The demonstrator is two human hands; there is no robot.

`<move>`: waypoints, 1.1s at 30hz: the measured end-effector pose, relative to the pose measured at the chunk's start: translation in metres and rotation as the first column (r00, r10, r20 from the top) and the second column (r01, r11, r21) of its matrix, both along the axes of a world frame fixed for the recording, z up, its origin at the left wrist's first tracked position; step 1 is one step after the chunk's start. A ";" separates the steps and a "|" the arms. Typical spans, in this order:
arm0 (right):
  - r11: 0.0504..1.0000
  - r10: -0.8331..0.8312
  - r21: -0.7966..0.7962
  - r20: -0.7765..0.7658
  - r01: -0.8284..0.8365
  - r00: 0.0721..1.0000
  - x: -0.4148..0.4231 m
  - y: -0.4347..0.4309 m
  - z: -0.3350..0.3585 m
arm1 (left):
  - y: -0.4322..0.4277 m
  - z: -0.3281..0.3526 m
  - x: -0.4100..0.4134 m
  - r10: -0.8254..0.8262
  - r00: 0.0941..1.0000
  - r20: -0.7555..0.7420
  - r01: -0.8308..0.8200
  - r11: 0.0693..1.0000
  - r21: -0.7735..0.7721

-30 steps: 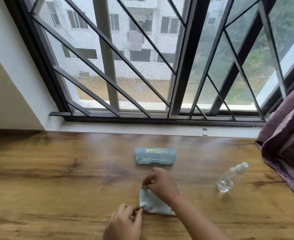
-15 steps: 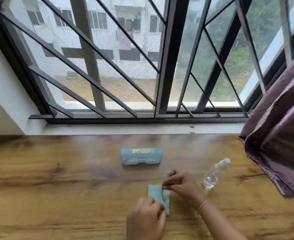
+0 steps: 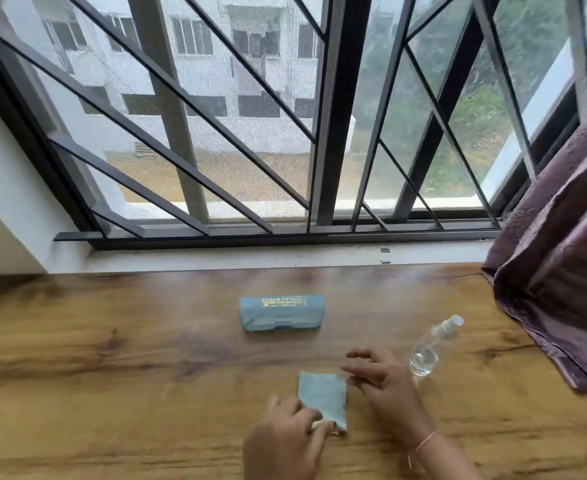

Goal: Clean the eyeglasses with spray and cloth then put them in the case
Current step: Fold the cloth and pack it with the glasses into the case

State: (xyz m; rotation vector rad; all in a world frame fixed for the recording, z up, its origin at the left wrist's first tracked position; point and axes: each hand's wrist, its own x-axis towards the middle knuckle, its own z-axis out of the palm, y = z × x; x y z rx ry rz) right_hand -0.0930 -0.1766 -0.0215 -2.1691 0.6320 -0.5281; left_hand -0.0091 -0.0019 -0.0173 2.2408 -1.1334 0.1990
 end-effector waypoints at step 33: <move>0.961 -0.016 -0.275 -0.106 -0.014 0.994 0.008 0.039 0.015 | 0.026 0.010 0.047 -0.105 0.988 0.116 0.109 0.994 -0.028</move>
